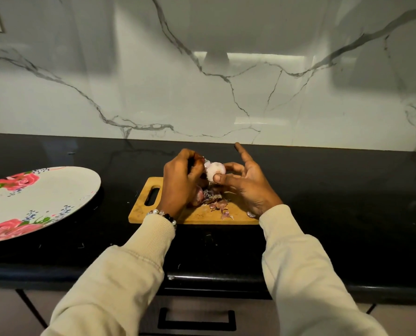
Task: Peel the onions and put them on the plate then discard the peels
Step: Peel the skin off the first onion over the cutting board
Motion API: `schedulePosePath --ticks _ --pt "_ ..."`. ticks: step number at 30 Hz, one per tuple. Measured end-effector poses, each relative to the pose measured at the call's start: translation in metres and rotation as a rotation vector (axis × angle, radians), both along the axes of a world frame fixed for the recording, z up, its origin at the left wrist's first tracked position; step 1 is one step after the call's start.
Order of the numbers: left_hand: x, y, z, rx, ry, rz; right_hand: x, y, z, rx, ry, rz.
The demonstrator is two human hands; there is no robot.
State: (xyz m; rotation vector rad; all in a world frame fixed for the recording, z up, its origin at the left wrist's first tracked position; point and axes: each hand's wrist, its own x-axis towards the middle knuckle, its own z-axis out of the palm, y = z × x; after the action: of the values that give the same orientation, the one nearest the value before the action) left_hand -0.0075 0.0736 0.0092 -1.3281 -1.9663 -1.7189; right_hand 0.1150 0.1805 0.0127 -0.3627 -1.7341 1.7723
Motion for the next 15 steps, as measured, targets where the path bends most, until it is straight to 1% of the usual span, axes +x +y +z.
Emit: schedulePosePath --ticks 5,7,9,10,12,15 --pt "0.0002 0.0037 -0.0008 0.035 -0.163 -0.058 0.0006 -0.0013 -0.0008 0.015 0.038 0.025" --pt "-0.0018 0.0051 -0.0015 0.065 -0.221 -0.022 0.0012 -0.0008 -0.0016 0.043 0.026 0.026" --pt "-0.0058 0.0053 -0.0011 0.124 -0.332 0.012 0.0015 0.0005 -0.0020 0.069 0.011 0.015" --pt "-0.0073 0.0050 -0.0015 0.139 -0.358 0.023 0.0017 0.0009 -0.0021 0.078 0.006 0.002" --pt "-0.0077 0.0034 -0.0017 0.109 -0.279 0.040 0.0017 0.0016 -0.0023 0.093 -0.002 -0.033" --pt "-0.0044 -0.0002 -0.0015 0.035 -0.058 0.029 0.0021 0.0037 -0.0039 0.095 -0.002 -0.087"
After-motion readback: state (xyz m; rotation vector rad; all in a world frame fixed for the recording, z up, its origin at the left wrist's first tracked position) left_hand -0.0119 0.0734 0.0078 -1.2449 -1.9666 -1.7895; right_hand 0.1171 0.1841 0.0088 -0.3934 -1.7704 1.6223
